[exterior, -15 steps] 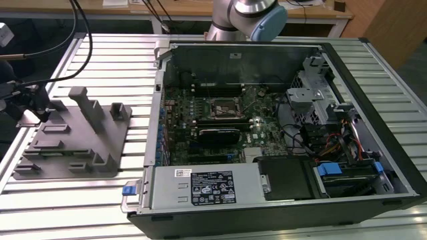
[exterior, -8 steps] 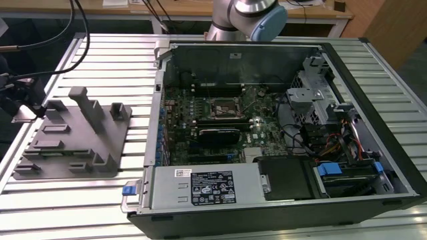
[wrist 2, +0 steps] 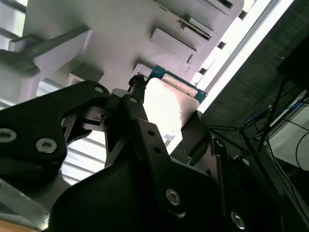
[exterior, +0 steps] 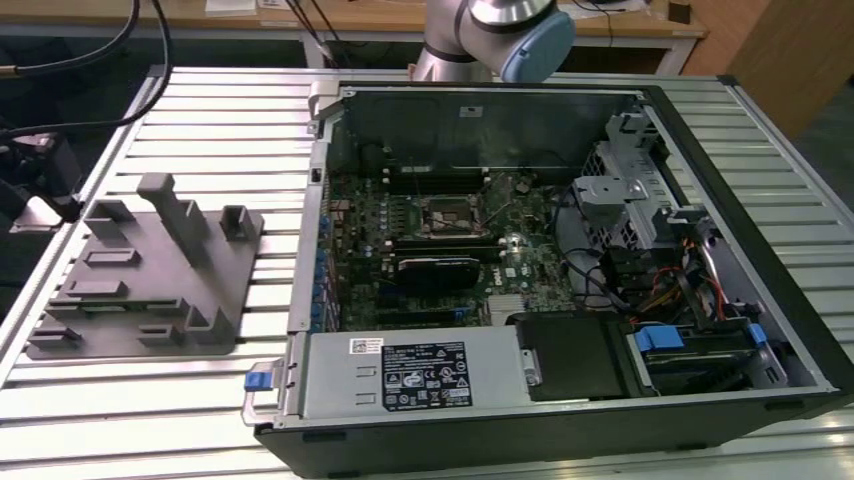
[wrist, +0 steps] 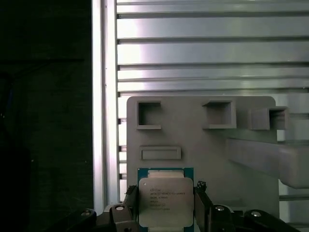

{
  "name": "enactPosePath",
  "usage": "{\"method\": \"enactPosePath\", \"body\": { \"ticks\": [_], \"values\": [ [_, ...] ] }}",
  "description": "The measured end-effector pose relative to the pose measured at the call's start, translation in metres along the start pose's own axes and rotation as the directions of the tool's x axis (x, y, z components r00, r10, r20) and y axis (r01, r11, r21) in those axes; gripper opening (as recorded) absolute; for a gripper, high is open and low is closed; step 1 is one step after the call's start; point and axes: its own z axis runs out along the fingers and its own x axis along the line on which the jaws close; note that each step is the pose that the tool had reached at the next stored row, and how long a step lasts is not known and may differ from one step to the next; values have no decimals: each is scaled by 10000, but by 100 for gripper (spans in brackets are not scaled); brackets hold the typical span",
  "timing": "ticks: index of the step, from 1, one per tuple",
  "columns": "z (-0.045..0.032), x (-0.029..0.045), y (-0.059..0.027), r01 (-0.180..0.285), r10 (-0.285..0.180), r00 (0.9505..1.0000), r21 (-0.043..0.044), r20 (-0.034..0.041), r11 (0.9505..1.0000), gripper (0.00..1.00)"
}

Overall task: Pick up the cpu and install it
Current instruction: 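Pick up the cpu and move it towards the insertion slot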

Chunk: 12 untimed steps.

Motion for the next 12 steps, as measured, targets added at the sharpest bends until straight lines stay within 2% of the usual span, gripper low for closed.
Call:
{"method": "enactPosePath", "body": {
  "ticks": [12],
  "values": [
    [-318, -6, 20, 5, -4, 10000, -24, 82, 10000, 55]
  ]
}}
